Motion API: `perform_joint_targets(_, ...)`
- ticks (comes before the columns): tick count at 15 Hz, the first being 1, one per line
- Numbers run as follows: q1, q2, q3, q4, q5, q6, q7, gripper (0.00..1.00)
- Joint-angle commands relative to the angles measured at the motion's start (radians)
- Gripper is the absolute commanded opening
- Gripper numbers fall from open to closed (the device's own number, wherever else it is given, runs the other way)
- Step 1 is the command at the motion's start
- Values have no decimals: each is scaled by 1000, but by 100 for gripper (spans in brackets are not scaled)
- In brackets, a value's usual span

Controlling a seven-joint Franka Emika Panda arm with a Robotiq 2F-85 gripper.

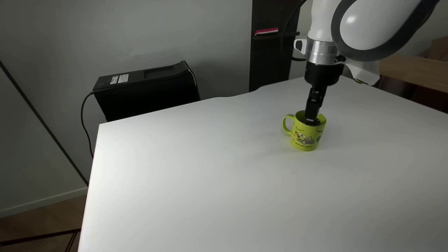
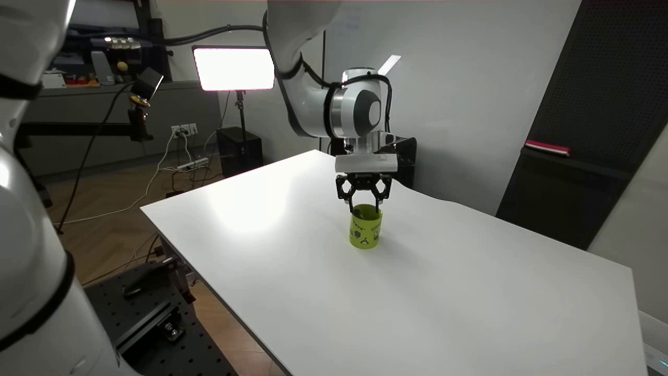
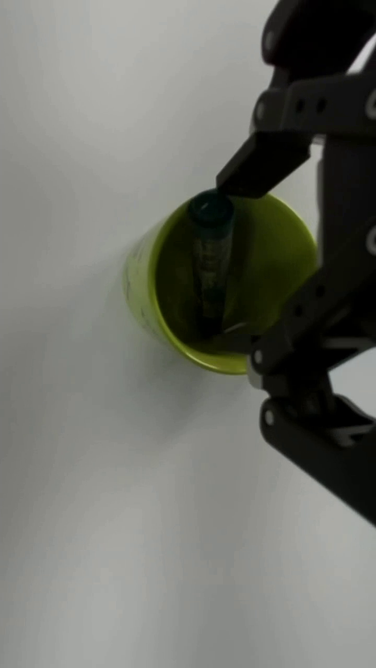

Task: Remove the marker from the mug and put it on the table

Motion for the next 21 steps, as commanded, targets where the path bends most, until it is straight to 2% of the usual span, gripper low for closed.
perform_joint_targets(1,29,21,-30,53,-36,-79,87,40)
perform_joint_targets(6,36,34,-40,96,-43,-196,142,5)
perform_joint_targets(15,19,58,-39,216,-13,-386,185,6)
perform_joint_targets(21,6,30,-36,300,-6,-456,198,6)
